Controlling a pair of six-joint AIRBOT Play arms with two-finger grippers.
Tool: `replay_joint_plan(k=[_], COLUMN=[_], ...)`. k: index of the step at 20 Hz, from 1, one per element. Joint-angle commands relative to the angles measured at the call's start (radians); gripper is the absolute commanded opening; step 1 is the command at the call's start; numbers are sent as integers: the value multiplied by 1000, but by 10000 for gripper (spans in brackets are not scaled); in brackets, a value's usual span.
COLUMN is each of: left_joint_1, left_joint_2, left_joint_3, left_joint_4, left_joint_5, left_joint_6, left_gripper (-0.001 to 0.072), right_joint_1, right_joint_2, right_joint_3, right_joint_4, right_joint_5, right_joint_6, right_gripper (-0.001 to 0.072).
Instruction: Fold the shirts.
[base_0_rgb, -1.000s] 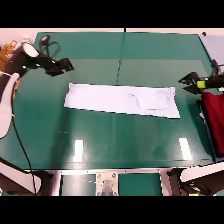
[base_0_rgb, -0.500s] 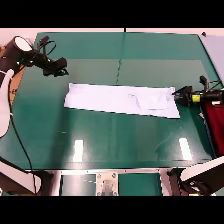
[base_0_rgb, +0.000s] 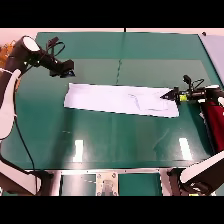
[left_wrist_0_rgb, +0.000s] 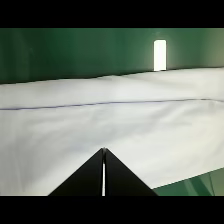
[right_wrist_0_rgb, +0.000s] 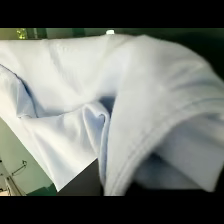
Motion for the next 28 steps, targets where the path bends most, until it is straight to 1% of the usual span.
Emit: replay_joint_plan(k=[1,3,5,7,8,9,11,13,16,18,19,23,24,25,26,28], left_joint_1=[-42,-102,-198,-319,-385,-444,-528,-568,-571,-542,-513,-350,-298,-244,-194,-90], left_joint_2=[-2,-4,-11,-73,-124,-172,-250,-297,-317,-309,-307,-306,-305,-287,-249,-161], left_joint_3=[1,-7,-58,-83,-83,-83,-83,-83,-82,-55,-19,238,321,370,376,365], left_joint_4=[0,0,-22,-77,-120,-165,-254,-303,-322,-316,-314,-296,-281,-265,-251,-170], left_joint_5=[-3,40,176,291,352,419,528,554,504,414,336,-29,-114,-168,-183,-186], left_joint_6=[10,10,10,12,27,40,39,39,35,48,79,107,106,105,106,109], left_gripper=[23,23,23,23,23,23,23,23,23,23,23,22,22,22,22,22], right_joint_1=[14,31,63,116,145,175,236,284,315,320,322,372,400,438,480,587], right_joint_2=[16,73,152,239,279,317,382,425,450,450,450,450,450,450,449,439], right_joint_3=[53,102,156,199,210,216,220,220,220,220,220,220,220,220,220,219], right_joint_4=[20,1,-58,-116,-132,-138,-137,-136,-129,-129,-124,-79,-65,-64,-65,-65], right_joint_5=[52,70,114,148,148,148,148,147,143,135,132,115,92,55,11,-114], right_joint_6=[7,45,107,183,217,240,293,327,352,364,378,390,397,416,432,475], right_gripper=[15,15,15,15,14,15,14,15,15,15,15,15,15,14,15,15])
